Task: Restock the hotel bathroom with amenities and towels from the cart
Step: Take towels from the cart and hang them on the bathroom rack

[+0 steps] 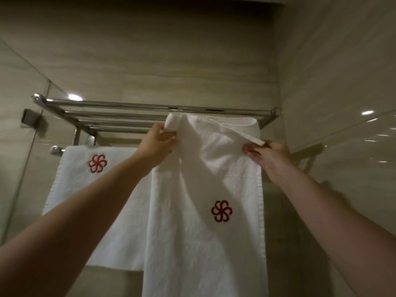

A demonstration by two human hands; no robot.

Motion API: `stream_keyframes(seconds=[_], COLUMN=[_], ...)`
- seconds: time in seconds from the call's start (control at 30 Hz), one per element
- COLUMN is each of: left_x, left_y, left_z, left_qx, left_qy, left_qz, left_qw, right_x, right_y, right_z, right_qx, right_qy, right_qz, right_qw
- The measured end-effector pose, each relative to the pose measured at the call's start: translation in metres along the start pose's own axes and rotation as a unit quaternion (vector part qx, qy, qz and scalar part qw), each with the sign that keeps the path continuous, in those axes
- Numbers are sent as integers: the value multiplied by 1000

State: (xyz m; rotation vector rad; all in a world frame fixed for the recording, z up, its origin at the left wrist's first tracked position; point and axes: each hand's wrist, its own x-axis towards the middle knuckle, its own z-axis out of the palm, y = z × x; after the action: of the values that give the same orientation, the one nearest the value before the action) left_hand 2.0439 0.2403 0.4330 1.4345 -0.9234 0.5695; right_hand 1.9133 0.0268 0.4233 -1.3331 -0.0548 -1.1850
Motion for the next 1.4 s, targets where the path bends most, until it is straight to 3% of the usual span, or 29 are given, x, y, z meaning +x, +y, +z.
stream_keyframes(seconds=[0.13, 0.23, 0.3, 0.4, 0.57, 0.67, 0.8, 0.93, 1.03, 1.1, 1.23, 1.3, 1.4], left_x=[22, 35, 42, 53, 62, 69, 77, 85, 91, 91, 66, 52, 31], left_y=[-16, -34, -41, -46, -43, -43, -45, -47, -43, -42, -49, -54, -63], left_z=[25, 43, 53, 64, 72, 71, 70, 71, 72, 73, 78, 81, 82], left_qx=[103, 255, 305, 392, 505, 516, 513, 471, 417, 410, 497, 438, 354], left_qy=[-43, -74, -87, -92, -73, -76, -87, -119, -165, -166, -20, 39, 62], left_qz=[90, 126, 104, 70, 80, 69, 62, -5, -55, -65, 81, 127, 141], left_qw=[990, 956, 943, 913, 856, 850, 852, 874, 892, 895, 864, 889, 923], right_x=[36, 49, 55, 64, 70, 66, 64, 62, 66, 72, 77, 80, 87], right_y=[12, 22, 27, 27, 27, 38, 42, 38, 33, 32, 29, 24, 15], right_z=[7, 11, 15, 16, 20, 28, 28, 29, 38, 43, 46, 47, 49], right_qx=[-145, -270, -336, -353, -433, -462, -535, -577, -645, -655, -573, -577, -610], right_qy=[-15, -90, -126, -149, -168, -174, -152, -148, -141, -138, -203, -240, -263], right_qz=[-72, -120, -120, -81, -64, -22, -66, -84, -87, -69, 16, 27, 49], right_qw=[987, 951, 925, 920, 883, 870, 828, 799, 746, 740, 794, 780, 745])
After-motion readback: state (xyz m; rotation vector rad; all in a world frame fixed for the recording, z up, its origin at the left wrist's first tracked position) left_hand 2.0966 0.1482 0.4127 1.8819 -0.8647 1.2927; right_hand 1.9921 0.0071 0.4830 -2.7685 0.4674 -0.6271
